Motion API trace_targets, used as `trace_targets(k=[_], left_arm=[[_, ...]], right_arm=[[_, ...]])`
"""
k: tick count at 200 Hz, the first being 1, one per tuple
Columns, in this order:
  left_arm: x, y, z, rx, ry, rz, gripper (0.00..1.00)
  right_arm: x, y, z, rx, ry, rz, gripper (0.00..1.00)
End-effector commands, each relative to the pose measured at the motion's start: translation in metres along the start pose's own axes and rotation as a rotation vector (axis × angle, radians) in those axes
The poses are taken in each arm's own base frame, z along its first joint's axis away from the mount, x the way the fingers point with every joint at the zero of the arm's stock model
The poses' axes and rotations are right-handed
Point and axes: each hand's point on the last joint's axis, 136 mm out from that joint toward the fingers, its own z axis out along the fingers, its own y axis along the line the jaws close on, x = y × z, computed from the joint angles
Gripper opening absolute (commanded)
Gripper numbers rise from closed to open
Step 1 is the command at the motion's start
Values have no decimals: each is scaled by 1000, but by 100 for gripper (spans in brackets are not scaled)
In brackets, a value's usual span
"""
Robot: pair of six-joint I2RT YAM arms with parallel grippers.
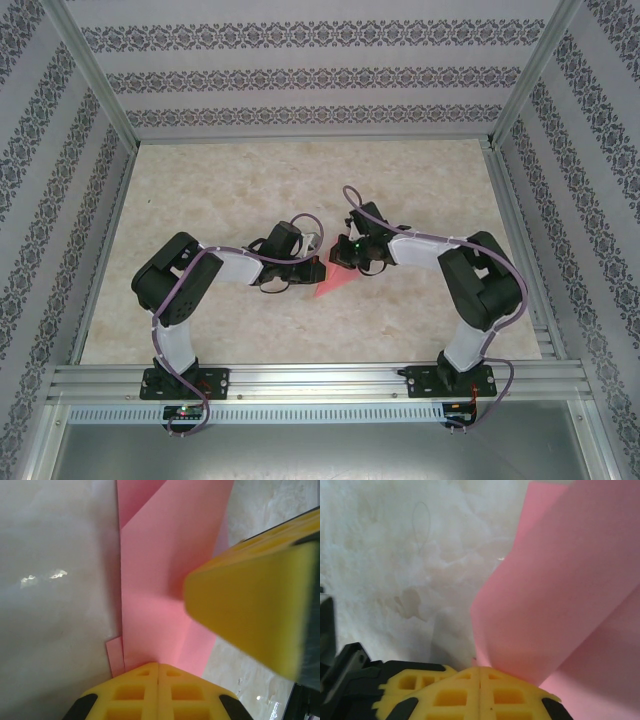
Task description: Fold a paper plane with a square sheet of paper (pick it up from the middle)
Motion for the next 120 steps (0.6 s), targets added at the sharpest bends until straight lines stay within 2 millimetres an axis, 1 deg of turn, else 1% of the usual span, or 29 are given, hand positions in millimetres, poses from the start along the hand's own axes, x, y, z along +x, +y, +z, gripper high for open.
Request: trace_targets(k=[1,32,70,120], left_arm=[[41,50,7,-168,124,-106,0],[45,52,7,-180,141,-120,0],[50,55,6,-191,159,-129,0],[54,57,5,-198,171,-130,0]], right_arm=[[-3,4,7,-17,4,-45,5],[-5,-14,11,20,7,-43,5],[-14,-32,12,49,3,-43,4],[-26,-44,7,59,-14,-34,5]])
